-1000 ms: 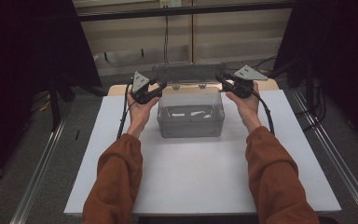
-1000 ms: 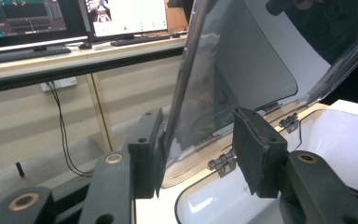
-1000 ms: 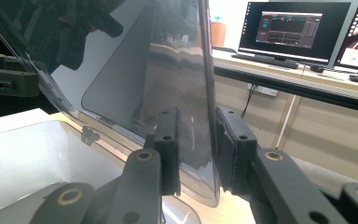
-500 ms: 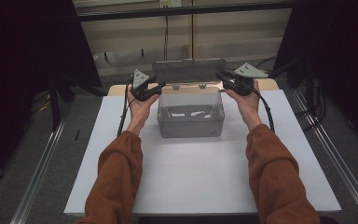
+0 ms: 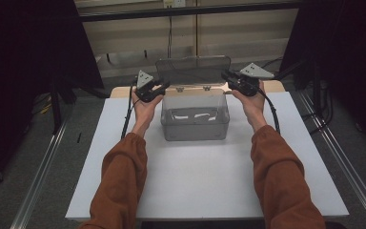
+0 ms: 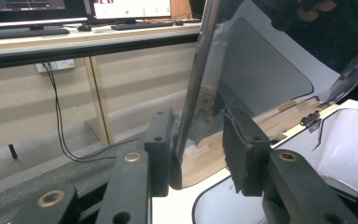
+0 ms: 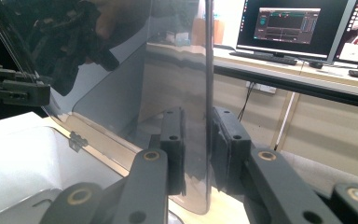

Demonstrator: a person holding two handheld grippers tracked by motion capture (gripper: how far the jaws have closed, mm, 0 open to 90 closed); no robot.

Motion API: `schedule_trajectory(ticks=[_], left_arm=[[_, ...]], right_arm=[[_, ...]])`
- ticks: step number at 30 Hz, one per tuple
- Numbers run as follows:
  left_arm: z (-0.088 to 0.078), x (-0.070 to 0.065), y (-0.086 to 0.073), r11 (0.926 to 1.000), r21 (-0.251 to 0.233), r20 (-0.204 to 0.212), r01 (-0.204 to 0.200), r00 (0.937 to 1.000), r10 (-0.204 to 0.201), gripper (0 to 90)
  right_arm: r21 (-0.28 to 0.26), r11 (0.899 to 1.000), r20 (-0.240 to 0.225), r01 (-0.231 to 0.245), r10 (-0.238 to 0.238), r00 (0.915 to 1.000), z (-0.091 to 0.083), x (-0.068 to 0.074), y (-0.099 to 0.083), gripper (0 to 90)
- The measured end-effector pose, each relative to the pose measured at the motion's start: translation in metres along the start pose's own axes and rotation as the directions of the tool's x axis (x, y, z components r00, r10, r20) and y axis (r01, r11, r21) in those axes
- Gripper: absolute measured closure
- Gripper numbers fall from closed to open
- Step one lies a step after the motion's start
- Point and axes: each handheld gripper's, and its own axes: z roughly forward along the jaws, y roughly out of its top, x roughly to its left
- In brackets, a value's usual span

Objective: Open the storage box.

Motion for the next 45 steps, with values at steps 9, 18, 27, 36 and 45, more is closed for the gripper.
schedule_trajectory(ticks=[9, 18, 27, 36, 45], left_arm=[[0.001, 0.001, 0.002, 0.9995, 0.018, -0.001, 0.024, 0.9997, -0.024, 67.1], [0.002, 0.003, 0.005, 0.9982, 0.044, 0.007, 0.041, 0.9991, -0.041, 66.9], [0.006, 0.006, 0.004, 0.9968, 0.07, 0.003, 0.039, 0.9992, -0.039, 67.6], [0.012, 0.006, 0.003, 0.997, 0.072, -0.01, 0.029, 0.9996, -0.028, 66.1], [0.018, 0.01, 0.001, 0.9918, 0.082, 0.001, 0.099, 0.9951, -0.099, 65.5]], right_arm=[[0.012, 1.0, -0.003, -0.027, 0.027, 0.9996, 0.008, -0.004, -0.009, 73.8], [0.052, 0.997, -0.013, -0.05, 0.051, 0.9986, 0.016, -0.008, -0.024, 73.3], [0.08, 0.994, -0.018, -0.07, 0.071, 0.9973, 0.022, -0.01, -0.034, 73.6], [0.09, 0.992, -0.023, -0.091, 0.093, 0.9954, 0.028, -0.013, -0.035, 74.5], [0.091, 0.989, -0.025, -0.116, 0.119, 0.9926, 0.03, -0.016, -0.036, 77.1]])
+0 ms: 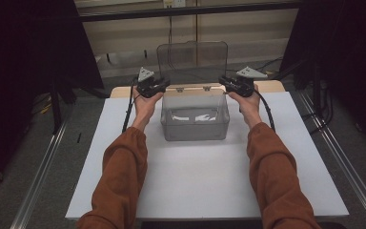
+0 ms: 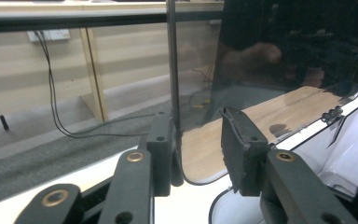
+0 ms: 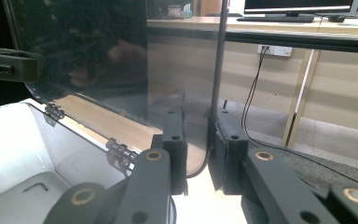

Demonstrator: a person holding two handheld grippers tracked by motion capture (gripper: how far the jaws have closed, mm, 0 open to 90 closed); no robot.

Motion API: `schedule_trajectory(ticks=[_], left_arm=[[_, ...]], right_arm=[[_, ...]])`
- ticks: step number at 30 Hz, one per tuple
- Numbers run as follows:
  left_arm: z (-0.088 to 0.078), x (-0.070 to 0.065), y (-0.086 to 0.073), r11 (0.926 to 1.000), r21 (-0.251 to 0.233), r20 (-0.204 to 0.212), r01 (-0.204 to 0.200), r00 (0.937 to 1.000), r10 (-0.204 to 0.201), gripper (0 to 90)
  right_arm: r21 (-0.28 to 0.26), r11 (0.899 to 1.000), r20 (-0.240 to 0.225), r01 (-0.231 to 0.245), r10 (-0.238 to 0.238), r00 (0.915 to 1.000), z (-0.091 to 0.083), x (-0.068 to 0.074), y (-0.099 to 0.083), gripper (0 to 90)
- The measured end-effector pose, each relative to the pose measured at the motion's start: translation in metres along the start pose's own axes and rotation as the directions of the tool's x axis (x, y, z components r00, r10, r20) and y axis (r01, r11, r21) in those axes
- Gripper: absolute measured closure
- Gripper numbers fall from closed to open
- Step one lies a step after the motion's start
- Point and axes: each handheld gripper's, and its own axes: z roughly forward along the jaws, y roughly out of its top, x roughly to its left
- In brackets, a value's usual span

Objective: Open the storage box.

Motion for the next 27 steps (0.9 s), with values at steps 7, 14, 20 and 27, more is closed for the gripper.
schedule_trajectory(ticks=[7, 14, 20, 27], left_arm=[[0.0029, 0.0009, -0.003, 0.9988, 0.045, -0.009, -0.018, 0.9998, 0.018, 66.2], [0.0021, 0.0029, -0.0011, 0.9983, 0.058, 0.008, 0.009, 0.9999, -0.009, 69.1], [0.003, 0.0057, 0.0009, 0.9966, 0.069, 0.021, 0.046, 0.9987, -0.047, 70.7], [0.0043, 0.0083, 0.0018, 0.9929, 0.086, 0.018, 0.083, 0.9963, -0.085, 70.6]], right_arm=[[-0.001, 1.0, -0.007, -0.021, 0.021, 0.9998, 0.0005, -0.0014, -0.0008, 77.3], [0.017, 0.999, -0.009, -0.027, 0.027, 0.9996, 0.0008, -0.0022, 0.002, 77.9], [0.047, 0.995, -0.002, -0.084, 0.085, 0.9964, 0.0023, -0.003, 0.0056, 77.9], [0.061, 0.989, -0.006, -0.133, 0.133, 0.9911, 0.0039, -0.0054, 0.0072, 78.2]])
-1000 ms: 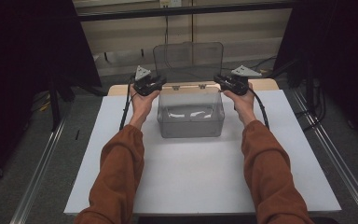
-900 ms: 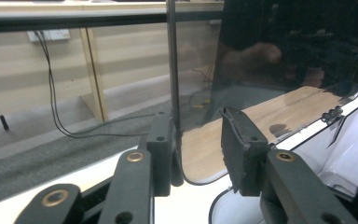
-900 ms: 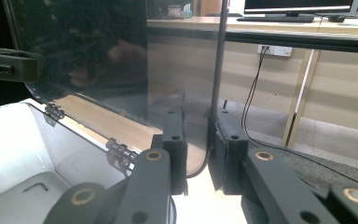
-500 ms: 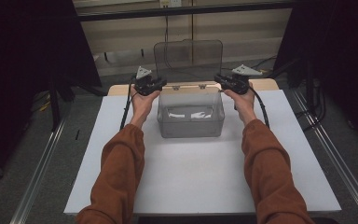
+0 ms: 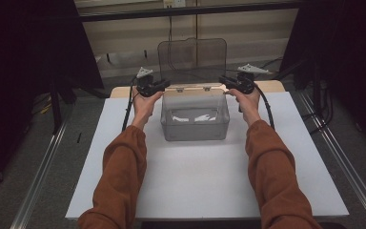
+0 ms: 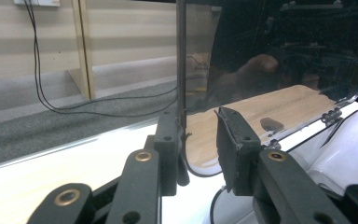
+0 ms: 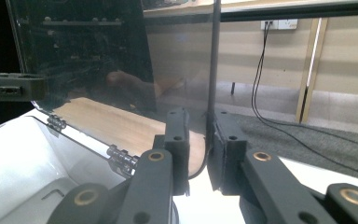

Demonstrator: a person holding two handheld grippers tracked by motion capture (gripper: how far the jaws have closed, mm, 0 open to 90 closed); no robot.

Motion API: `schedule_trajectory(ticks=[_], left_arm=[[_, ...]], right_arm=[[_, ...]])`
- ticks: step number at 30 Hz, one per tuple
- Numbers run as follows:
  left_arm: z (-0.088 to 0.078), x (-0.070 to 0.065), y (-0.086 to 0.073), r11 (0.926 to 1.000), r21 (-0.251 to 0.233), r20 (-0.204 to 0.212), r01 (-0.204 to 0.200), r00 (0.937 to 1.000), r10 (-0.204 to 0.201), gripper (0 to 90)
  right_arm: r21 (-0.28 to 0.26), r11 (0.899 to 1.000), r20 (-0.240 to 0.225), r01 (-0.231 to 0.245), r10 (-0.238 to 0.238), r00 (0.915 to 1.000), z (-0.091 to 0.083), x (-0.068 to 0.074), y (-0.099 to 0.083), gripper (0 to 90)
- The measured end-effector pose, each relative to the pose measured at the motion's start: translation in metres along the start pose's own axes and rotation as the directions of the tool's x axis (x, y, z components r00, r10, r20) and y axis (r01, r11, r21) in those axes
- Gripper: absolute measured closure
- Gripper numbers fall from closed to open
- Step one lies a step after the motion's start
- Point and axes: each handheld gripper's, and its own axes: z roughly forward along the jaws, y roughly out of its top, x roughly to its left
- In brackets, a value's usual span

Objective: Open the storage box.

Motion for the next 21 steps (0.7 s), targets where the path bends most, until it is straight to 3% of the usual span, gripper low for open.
schedule_trajectory(ticks=[10, 12, 21], left_arm=[[0.001, 0.0013, 0.0024, 0.9993, 0.022, 0.003, 0.032, 0.9995, -0.032, 71.0], [0.0014, 0.0019, 0.0024, 0.9989, 0.023, 0.004, 0.041, 0.9992, -0.041, 71.0], [0.003, 0.0033, 0.0056, 0.9956, 0.053, 0.002, 0.077, 0.997, -0.078, 70.9]], right_arm=[[0.029, 0.998, 0.018, -0.055, 0.054, 0.9984, 0.0021, 0.0009, 0.0034, 77.6], [0.026, 0.995, 0.022, -0.096, 0.096, 0.9951, 0.003, 0.0006, 0.0027, 77.3], [0.069, 0.986, 0.036, -0.151, 0.148, 0.9883, 0.0065, -0.0005, 0.0076, 76.4]])
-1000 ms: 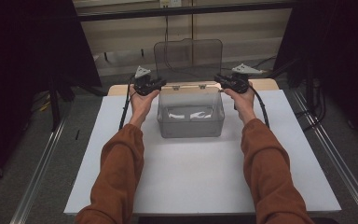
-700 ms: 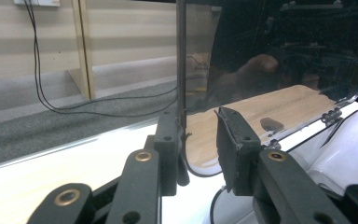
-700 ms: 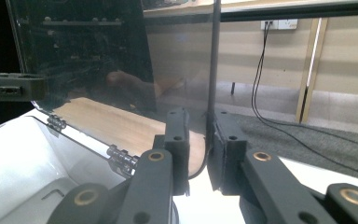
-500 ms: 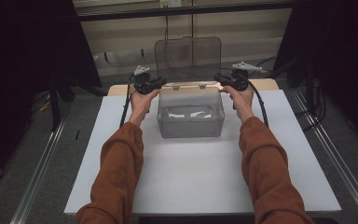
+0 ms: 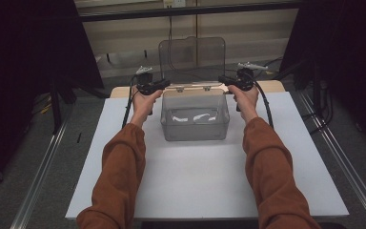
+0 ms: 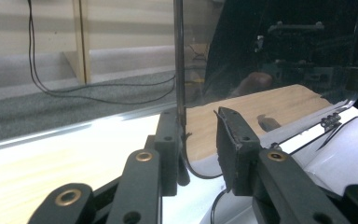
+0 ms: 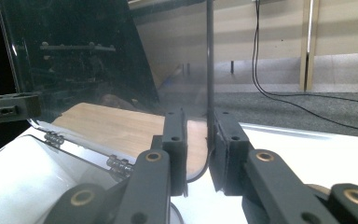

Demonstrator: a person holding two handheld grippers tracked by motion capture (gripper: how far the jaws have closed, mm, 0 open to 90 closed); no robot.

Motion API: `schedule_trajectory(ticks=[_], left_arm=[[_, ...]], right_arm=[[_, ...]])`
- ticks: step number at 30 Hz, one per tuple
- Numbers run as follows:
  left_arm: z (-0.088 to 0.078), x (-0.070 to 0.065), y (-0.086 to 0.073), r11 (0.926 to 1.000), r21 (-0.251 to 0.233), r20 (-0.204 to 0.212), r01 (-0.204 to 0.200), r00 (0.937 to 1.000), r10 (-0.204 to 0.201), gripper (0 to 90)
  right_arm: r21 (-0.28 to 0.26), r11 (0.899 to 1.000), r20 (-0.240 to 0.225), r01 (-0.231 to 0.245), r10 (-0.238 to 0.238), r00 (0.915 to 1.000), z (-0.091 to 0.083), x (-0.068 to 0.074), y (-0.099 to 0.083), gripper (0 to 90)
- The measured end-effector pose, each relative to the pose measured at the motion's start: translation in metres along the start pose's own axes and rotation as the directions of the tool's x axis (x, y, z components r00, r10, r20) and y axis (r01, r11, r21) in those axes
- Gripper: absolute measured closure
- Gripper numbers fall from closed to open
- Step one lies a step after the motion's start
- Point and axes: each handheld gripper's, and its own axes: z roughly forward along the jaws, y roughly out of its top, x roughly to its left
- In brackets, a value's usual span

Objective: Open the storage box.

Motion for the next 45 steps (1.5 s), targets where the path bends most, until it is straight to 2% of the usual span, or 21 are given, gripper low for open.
schedule_trajectory(ticks=[1, 4, 5, 9, 12, 14, 18, 20, 22, 25, 32, 45], left_arm=[[0.0, 0.0, 0.001, 0.9999, 0.007, 0.0, 0.012, 0.9999, -0.012, 70.9], [0.001, -0.002, 0.004, 0.9994, 0.03, -0.015, 0.014, 0.9998, -0.014, 70.3], [0.001, -0.002, 0.004, 0.9992, 0.034, -0.015, 0.019, 0.9997, -0.019, 70.2], [0.002, -0.002, 0.005, 0.9986, 0.045, -0.023, 0.028, 0.9994, -0.027, 69.4], [0.004, -0.005, 0.006, 0.9981, 0.055, -0.048, 0.03, 0.9985, -0.027, 67.5], [0.006, -0.005, 0.006, 0.9975, 0.064, -0.051, 0.031, 0.9983, -0.028, 64.6], [0.008, 0.0, 0.003, 0.9953, 0.065, -0.026, 0.071, 0.9972, -0.07, 63.6], [0.008, 0.001, 0.003, 0.9954, 0.073, -0.023, 0.063, 0.9978, -0.062, 62.8], [0.009, 0.001, 0.003, 0.9948, 0.076, -0.023, 0.067, 0.9976, -0.066, 61.7], [0.011, 0.002, 0.002, 0.9938, 0.081, -0.019, 0.076, 0.997, -0.075, 59.5], [0.012, 0.004, 0.0, 0.9894, 0.086, -0.006, 0.117, 0.9931, -0.117, 58.2], [0.014, 0.009, -0.004, 0.9822, 0.113, 0.016, 0.149, 0.9882, -0.152, 52.5]], right_arm=[[0.0, 1.0, 0.001, -0.002, 0.002, 1.0, 0.001, 0.0, 0.0, 76.2], [0.011, 1.0, 0.0, -0.019, 0.019, 0.9998, 0.002, -0.001, 0.001, 75.9], [0.017, 0.999, -0.006, -0.036, 0.036, 0.9993, 0.002, -0.002, 0.002, 75.9], [0.033, 0.998, -0.006, -0.053, 0.053, 0.9986, 0.003, -0.002, 0.003, 75.5], [0.029, 0.997, 0.008, -0.075, 0.075, 0.9972, 0.005, -0.001, 0.002, 74.7], [0.03, 0.996, 0.008, -0.09, 0.089, 0.996, 0.006, -0.002, 0.0, 74.5], [0.029, 0.992, -0.002, -0.122, 0.122, 0.9926, 0.008, -0.004, -0.002, 74.1], [0.031, 0.993, -0.006, -0.113, 0.113, 0.9936, 0.009, -0.005, -0.002, 73.5], [0.03, 0.99, -0.014, -0.139, 0.14, 0.9901, 0.01, -0.007, -0.004, 73.4], [0.03, 0.988, -0.018, -0.149, 0.149, 0.9886, 0.012, -0.008, -0.005, 72.6], [0.038, 0.985, -0.027, -0.167, 0.168, 0.9853, 0.013, -0.01, -0.007, 71.2], [0.058, 0.978, -0.031, -0.2, 0.202, 0.979, 0.018, -0.012, -0.013, 66.9]])
